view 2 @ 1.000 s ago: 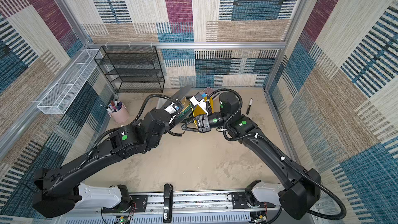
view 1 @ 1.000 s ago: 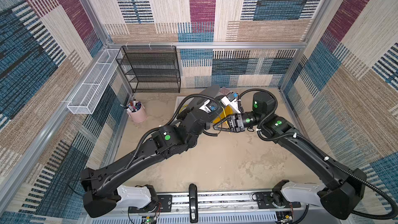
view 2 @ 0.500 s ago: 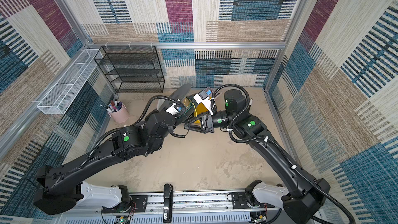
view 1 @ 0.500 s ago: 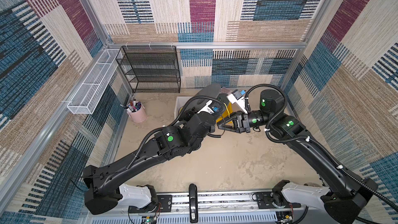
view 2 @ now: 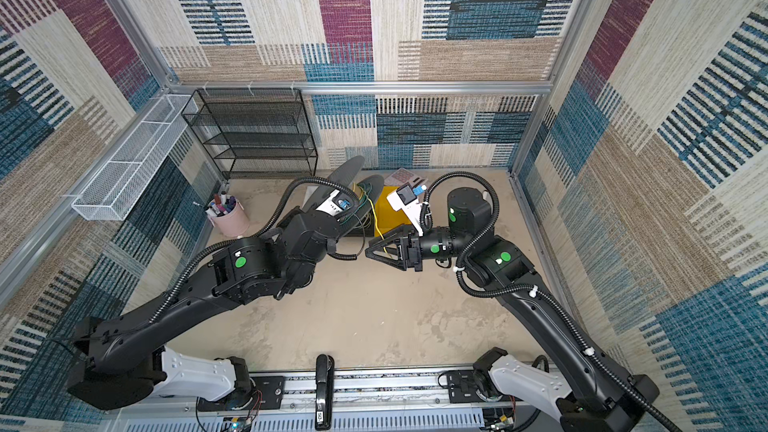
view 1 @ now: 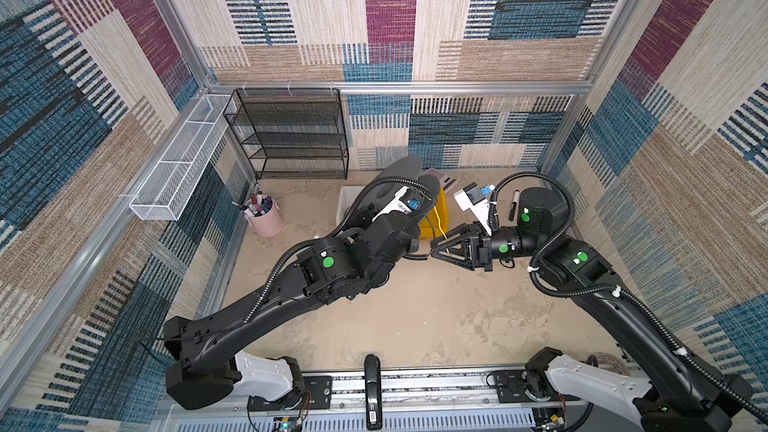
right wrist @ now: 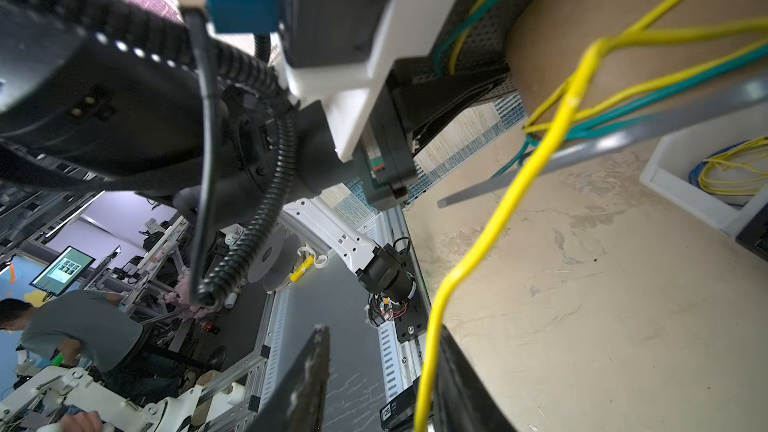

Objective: Wrap the cables

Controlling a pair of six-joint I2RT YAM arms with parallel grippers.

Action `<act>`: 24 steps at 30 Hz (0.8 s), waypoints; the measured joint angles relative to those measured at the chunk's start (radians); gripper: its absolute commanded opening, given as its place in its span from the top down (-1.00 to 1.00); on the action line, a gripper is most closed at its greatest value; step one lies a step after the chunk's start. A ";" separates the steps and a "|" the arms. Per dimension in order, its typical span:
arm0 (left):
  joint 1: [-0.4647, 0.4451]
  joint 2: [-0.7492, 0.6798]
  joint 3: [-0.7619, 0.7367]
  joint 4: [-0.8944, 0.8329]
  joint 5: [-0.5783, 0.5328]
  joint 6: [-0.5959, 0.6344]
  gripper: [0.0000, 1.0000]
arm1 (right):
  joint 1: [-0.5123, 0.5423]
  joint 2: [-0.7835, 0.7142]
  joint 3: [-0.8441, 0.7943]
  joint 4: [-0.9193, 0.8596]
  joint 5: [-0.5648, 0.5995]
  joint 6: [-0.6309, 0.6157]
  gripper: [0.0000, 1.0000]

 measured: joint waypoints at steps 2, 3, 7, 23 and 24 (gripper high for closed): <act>0.000 0.000 0.005 -0.011 0.005 -0.018 1.00 | 0.000 0.005 0.000 -0.006 0.005 -0.014 0.16; 0.000 -0.001 0.006 -0.016 0.005 -0.027 1.00 | 0.000 0.008 0.000 -0.012 0.008 -0.023 0.17; 0.001 -0.004 0.018 -0.037 0.011 -0.047 1.00 | 0.000 0.008 0.000 -0.053 0.031 -0.060 0.15; 0.000 0.000 0.047 -0.082 0.058 -0.093 1.00 | 0.000 -0.016 -0.012 -0.128 0.066 -0.117 0.65; 0.000 0.000 0.050 -0.085 0.058 -0.094 1.00 | 0.000 -0.016 -0.012 -0.129 0.068 -0.121 0.81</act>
